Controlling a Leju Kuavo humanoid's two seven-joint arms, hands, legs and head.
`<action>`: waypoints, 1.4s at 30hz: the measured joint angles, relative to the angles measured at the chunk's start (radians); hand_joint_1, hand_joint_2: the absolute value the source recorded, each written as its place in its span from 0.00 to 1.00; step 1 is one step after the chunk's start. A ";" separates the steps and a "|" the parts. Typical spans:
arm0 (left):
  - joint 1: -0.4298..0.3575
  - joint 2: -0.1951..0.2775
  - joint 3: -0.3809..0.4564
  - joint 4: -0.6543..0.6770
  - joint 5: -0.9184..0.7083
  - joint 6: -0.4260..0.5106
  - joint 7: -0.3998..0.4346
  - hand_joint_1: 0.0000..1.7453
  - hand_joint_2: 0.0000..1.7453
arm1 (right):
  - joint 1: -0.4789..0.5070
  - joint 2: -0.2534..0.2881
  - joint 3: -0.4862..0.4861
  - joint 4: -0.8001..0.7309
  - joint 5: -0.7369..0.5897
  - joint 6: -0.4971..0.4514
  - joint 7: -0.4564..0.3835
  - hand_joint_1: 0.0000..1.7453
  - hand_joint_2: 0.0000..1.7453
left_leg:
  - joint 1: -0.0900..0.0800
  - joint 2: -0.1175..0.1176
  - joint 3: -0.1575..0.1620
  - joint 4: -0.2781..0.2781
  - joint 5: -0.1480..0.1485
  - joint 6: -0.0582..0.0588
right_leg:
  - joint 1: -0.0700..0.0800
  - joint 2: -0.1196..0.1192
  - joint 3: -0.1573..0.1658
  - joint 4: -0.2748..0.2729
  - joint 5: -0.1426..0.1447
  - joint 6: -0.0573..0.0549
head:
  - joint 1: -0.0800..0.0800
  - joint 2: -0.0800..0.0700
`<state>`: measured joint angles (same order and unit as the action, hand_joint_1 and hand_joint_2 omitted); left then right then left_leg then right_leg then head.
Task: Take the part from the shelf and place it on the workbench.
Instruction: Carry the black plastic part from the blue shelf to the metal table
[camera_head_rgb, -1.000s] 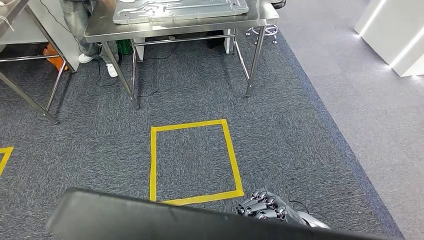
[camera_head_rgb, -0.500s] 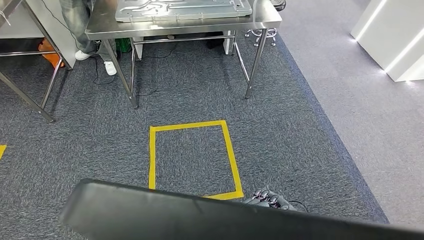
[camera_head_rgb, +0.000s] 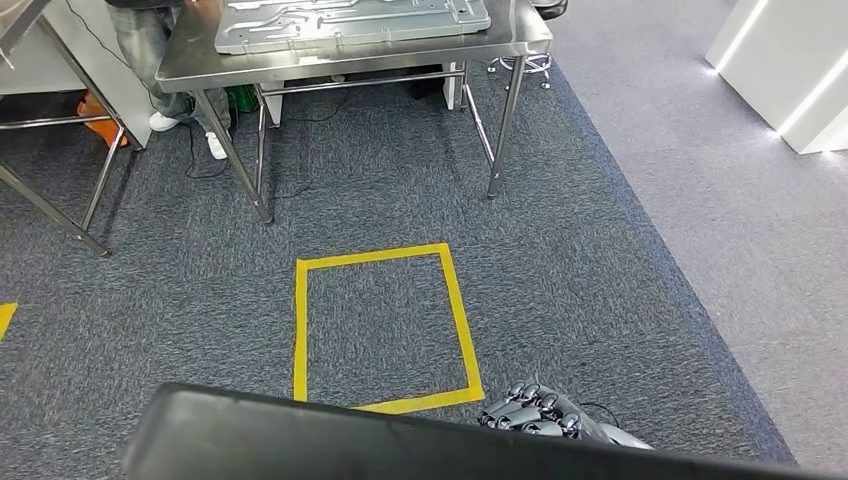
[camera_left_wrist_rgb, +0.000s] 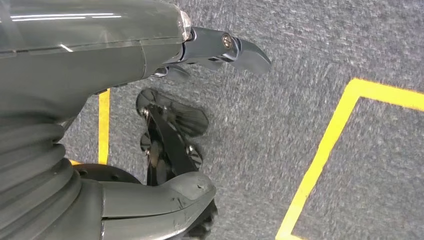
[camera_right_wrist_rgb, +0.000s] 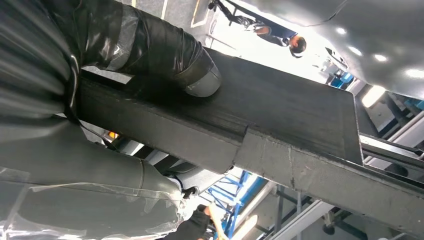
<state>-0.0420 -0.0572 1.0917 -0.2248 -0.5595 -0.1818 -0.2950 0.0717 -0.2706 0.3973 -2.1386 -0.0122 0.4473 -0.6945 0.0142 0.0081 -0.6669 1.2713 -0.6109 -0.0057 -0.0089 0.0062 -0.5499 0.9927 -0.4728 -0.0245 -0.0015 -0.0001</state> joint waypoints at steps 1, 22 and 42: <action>0.000 0.000 0.000 0.000 0.000 0.000 -0.001 0.00 1.00 | 0.001 0.000 0.000 0.000 0.000 0.001 -0.001 1.00 1.00 | 0.000 0.000 0.015 -0.045 0.037 0.003 | 0.001 0.001 0.005 0.001 -0.004 0.001 | 0.000 0.000; -0.002 -0.001 0.008 0.000 -0.006 0.001 -0.012 0.00 1.00 | 0.037 -0.004 -0.025 -0.005 0.000 0.003 -0.003 1.00 1.00 | -0.004 -0.003 0.189 -0.302 0.083 0.020 | -0.001 -0.005 -0.032 0.013 0.020 0.039 | 0.000 0.000; 0.003 -0.001 0.025 -0.003 -0.024 0.003 -0.016 0.00 1.00 | 0.076 -0.004 -0.051 -0.008 0.023 -0.003 -0.004 1.00 1.00 | -0.010 -0.001 0.162 -0.319 0.141 0.067 | 0.002 -0.002 0.017 0.119 -0.095 0.051 | 0.001 0.000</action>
<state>-0.0394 -0.0586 1.1166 -0.2274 -0.5833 -0.1789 -0.3109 0.1479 -0.2744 0.3467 -2.1465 0.0107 0.4441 -0.6989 0.0038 0.0071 -0.5045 0.9523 -0.4702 0.0613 -0.0073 0.0038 -0.5326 1.1118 -0.5677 0.0262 -0.0005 0.0000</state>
